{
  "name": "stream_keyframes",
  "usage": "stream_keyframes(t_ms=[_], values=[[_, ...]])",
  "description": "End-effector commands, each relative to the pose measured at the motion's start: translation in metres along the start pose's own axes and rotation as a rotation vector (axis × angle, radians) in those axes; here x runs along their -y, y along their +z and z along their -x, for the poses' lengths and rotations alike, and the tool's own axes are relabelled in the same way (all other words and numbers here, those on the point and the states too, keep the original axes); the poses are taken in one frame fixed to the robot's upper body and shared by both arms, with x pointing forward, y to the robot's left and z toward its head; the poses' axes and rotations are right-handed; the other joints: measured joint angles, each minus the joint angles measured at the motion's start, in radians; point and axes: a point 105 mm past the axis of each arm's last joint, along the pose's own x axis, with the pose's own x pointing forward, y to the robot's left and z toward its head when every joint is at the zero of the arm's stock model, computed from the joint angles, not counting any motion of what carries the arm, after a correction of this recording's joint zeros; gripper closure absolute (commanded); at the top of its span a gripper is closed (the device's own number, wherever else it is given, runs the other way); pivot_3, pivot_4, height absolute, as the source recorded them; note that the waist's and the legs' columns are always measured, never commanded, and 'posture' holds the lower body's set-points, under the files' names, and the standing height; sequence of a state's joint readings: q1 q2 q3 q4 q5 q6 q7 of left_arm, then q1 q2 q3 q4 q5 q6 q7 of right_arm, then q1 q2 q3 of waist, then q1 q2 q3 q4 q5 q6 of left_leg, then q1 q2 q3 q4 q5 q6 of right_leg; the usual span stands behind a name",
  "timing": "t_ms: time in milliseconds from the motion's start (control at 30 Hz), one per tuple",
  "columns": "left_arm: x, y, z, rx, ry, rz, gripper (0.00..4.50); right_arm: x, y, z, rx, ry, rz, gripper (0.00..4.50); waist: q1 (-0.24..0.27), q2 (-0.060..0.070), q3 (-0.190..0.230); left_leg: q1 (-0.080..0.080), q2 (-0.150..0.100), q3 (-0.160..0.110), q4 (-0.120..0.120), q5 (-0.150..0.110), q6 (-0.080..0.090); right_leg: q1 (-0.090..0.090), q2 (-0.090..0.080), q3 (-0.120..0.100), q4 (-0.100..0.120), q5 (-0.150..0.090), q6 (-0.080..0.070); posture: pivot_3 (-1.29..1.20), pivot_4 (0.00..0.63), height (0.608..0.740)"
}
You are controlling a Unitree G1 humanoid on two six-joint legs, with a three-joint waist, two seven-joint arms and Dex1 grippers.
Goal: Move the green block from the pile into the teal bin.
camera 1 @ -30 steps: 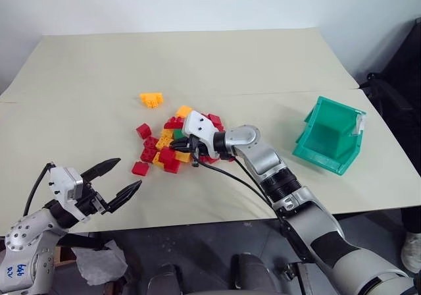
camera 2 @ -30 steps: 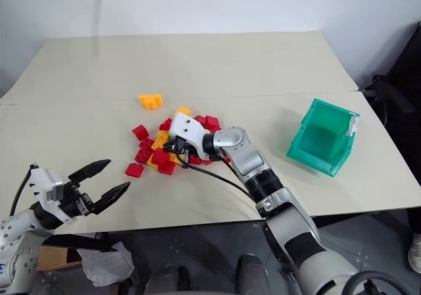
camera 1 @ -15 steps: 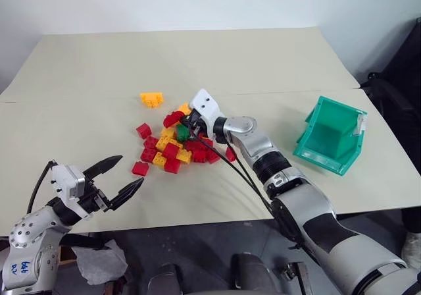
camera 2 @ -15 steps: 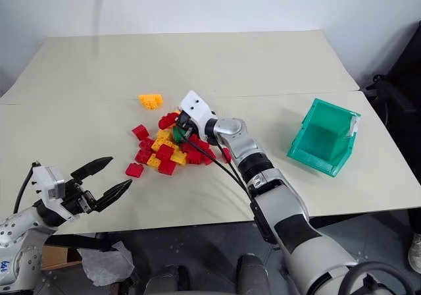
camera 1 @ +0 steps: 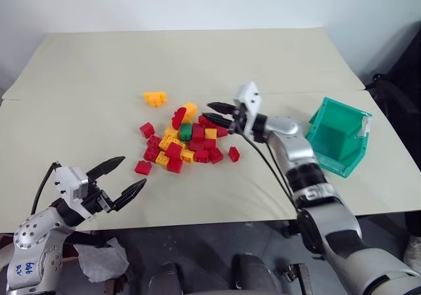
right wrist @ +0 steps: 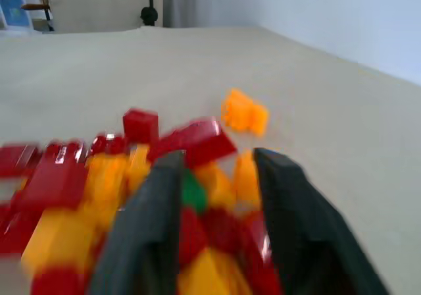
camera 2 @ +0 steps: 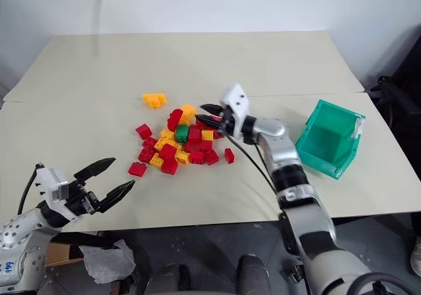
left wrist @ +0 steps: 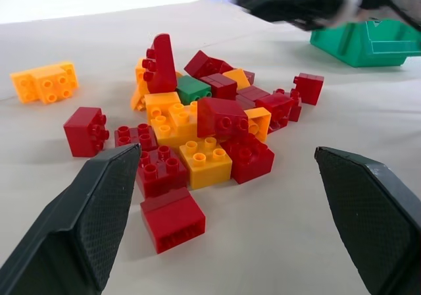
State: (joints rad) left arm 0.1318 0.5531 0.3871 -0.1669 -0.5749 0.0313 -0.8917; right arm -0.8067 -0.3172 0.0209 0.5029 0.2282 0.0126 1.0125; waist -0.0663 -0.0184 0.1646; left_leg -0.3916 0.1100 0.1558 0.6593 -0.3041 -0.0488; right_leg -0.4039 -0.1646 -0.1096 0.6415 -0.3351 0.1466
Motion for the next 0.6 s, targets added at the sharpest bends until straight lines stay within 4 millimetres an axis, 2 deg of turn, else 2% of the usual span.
stream_keyframes(t_ms=[33, 167, 233, 333, 467, 600], values=[[-0.01, 0.006, 0.006, 0.003, 0.013, -0.037, 0.0, 0.013, 0.024, 0.052, 0.04, -0.055, 0.067, 1.48, 0.01, 0.0, 0.0, 0.0, 0.0, 0.0, 0.0, 0.0, 0.0, 0.0, 0.0, 0.0, -0.001, 0.0, 0.0, 0.0, 0.15, 0.74], [-0.014, 0.007, 0.008, 0.001, 0.011, -0.043, 0.0, 0.013, 0.027, 0.094, 0.049, -0.105, 0.068, 0.19, 0.008, 0.001, 0.001, 0.001, 0.0, 0.003, -0.001, 0.0, 0.0, 0.0, 0.0, 0.0, -0.003, 0.0, 0.0, 0.0, 0.15, 0.74], [-0.016, 0.008, 0.009, -0.003, 0.007, -0.046, 0.0, 0.006, 0.018, 0.113, 0.003, -0.098, 0.067, 0.05, 0.013, 0.001, 0.001, 0.002, 0.001, 0.004, -0.001, 0.0, 0.0, 0.0, 0.0, 0.0, -0.003, 0.0, 0.0, 0.0, 0.15, 0.74], [-0.018, 0.009, 0.008, -0.008, -0.015, -0.053, 0.0, -0.003, 0.011, 0.124, -0.03, -0.08, 0.047, 0.05, 0.014, 0.001, 0.001, 0.002, 0.001, 0.004, -0.001, 0.0, 0.0, 0.0, 0.0, 0.0, -0.004, 0.0, 0.0, 0.0, 0.15, 0.74], [-0.017, 0.011, 0.005, -0.007, -0.051, -0.057, 0.0, -0.011, 0.009, 0.116, -0.047, -0.04, 0.048, 0.05, 0.011, 0.001, 0.001, 0.002, 0.001, 0.005, 0.0, 0.0, 0.0, 0.0, 0.0, 0.0, -0.004, 0.0, 0.0, 0.0, 0.15, 0.74], [-0.012, 0.015, 0.0, 0.004, -0.095, -0.045, 0.0, -0.022, 0.009, 0.077, -0.064, 0.05, 0.036, 0.05, 0.01, 0.001, 0.001, 0.002, 0.001, 0.005, 0.0, 0.0, 0.0, 0.0, 0.0, 0.001, -0.004, 0.0, 0.0, 0.0, 0.15, 0.74]])
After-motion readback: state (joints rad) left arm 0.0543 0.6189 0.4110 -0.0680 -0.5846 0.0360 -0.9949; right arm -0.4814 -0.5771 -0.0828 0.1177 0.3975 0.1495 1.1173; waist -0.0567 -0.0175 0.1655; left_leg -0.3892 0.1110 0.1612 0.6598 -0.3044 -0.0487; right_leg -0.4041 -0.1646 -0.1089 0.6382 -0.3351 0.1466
